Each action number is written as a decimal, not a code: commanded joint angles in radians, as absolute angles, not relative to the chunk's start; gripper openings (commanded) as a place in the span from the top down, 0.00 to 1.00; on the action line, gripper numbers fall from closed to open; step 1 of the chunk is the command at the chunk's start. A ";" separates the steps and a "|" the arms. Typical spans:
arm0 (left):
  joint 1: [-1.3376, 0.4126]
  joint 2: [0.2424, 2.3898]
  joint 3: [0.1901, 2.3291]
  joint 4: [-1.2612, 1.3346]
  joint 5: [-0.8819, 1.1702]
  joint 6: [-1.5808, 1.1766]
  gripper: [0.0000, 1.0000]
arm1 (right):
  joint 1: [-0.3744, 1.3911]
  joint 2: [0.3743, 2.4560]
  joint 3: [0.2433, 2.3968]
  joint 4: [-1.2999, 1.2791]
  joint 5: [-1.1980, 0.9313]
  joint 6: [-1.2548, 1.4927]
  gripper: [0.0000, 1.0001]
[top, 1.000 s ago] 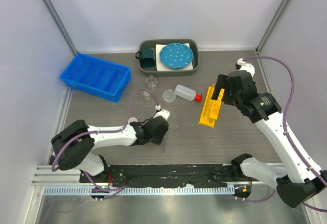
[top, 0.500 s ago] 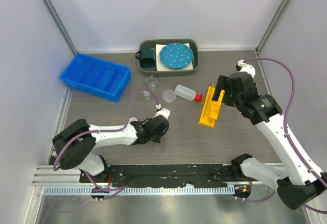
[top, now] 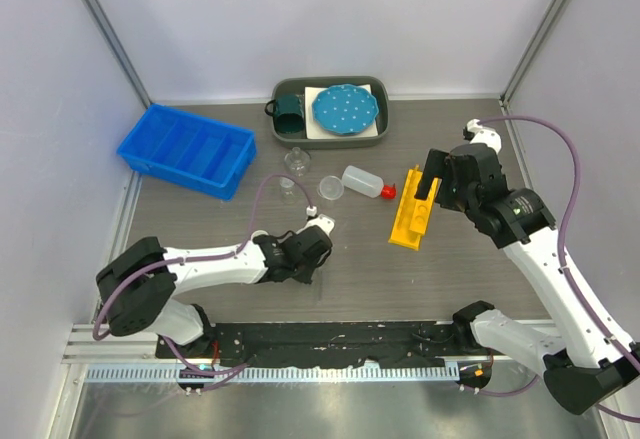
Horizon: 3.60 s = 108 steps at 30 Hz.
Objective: Organize the chemistry lab equipment
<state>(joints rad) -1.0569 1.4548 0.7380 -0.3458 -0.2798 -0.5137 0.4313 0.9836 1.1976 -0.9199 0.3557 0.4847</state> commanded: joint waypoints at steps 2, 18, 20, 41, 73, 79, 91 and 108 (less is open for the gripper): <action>-1.103 1.381 0.886 -0.486 -0.265 -0.495 1.00 | 0.437 0.957 1.181 -0.887 0.341 0.491 0.02; -1.129 1.106 1.003 -0.568 0.165 -0.437 1.00 | 0.437 0.802 1.046 -0.781 -0.148 0.445 0.03; -1.129 1.075 0.983 -0.535 0.211 -0.445 1.00 | 0.437 0.759 1.048 -0.773 -0.220 0.440 0.03; -1.126 0.891 0.893 -0.341 0.607 -0.430 1.00 | 0.437 0.601 1.051 -0.773 -0.762 0.518 0.14; -1.009 0.974 0.882 -0.199 0.788 -0.420 1.00 | 0.437 0.595 1.095 -0.790 -0.805 0.558 0.57; -1.009 0.970 0.868 -0.195 0.788 -0.434 1.00 | 0.437 0.615 1.106 -0.779 -0.796 0.554 0.67; -1.009 0.976 0.882 -0.259 0.743 -0.436 0.69 | 0.437 0.649 1.143 -0.804 -0.741 0.531 0.84; -0.985 1.074 1.166 -0.828 -0.256 -0.518 0.00 | 0.437 0.952 1.325 -0.945 -0.218 0.394 0.97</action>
<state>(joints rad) -0.9974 1.0565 1.0992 -0.6479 0.0650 -0.4610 0.4366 0.8761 1.2228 -0.9161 -0.4351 0.4667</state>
